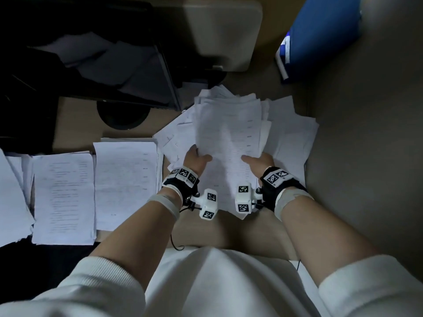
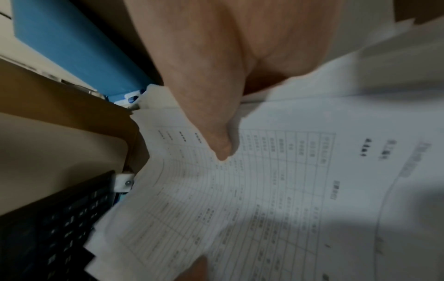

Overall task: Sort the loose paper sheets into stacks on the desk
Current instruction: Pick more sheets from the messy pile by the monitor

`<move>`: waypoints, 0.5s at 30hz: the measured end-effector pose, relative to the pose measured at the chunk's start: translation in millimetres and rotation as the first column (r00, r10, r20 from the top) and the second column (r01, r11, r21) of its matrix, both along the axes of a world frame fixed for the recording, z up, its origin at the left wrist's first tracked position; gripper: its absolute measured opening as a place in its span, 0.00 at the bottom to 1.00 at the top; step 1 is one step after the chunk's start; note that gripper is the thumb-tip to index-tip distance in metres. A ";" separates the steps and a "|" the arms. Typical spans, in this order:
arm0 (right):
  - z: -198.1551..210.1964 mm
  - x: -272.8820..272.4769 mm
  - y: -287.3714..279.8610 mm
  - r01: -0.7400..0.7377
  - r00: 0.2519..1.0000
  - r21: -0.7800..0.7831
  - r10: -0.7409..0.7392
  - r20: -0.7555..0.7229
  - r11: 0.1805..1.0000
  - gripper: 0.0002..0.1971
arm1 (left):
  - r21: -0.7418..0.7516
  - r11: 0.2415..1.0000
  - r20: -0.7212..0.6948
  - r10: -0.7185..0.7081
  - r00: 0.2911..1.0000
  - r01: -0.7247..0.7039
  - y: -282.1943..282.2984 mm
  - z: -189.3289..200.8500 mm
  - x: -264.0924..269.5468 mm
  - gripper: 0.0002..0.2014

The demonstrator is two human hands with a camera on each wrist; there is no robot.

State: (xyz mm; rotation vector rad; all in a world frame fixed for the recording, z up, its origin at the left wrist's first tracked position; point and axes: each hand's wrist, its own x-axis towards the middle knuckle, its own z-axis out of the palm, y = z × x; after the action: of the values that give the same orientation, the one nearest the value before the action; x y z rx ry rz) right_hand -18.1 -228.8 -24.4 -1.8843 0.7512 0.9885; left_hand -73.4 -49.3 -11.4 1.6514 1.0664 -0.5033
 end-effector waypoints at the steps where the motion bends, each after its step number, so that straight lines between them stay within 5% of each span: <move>1: 1.0 -2.5 -4.8 0.019 1.000 -0.019 -0.019 0.004 1.000 0.25 | 0.006 1.000 0.017 -0.025 1.000 0.025 -4.1 1.6 1.6 0.17; 3: 4.2 -6.5 -16.1 0.100 0.995 -0.085 -0.098 0.027 0.991 0.29 | -0.005 0.998 0.060 -0.068 0.996 0.068 -14.6 6.6 6.7 0.11; 6: 8.2 -15.0 -39.8 0.236 0.971 -0.211 -0.221 0.091 0.948 0.28 | -0.014 0.967 0.077 -0.252 0.965 0.253 -37.2 9.7 13.6 0.20; 9: 11.8 -22.9 -60.2 0.310 0.950 -0.218 -0.294 0.105 0.925 0.24 | 0.196 0.864 -0.048 -0.465 0.884 0.464 -54.6 0.6 16.6 0.25; 15: 10.9 -16.4 -54.6 0.227 0.974 -0.133 -0.222 0.050 0.965 0.26 | 0.182 0.876 -0.140 -0.427 0.894 0.447 -45.7 -10.5 16.0 0.27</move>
State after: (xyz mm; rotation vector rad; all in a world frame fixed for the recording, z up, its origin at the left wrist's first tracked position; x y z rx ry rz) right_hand -34.5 -283.3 -13.5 -1.8784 1.0100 0.7764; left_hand -57.3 -95.0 -21.8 2.0914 0.8292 -0.7926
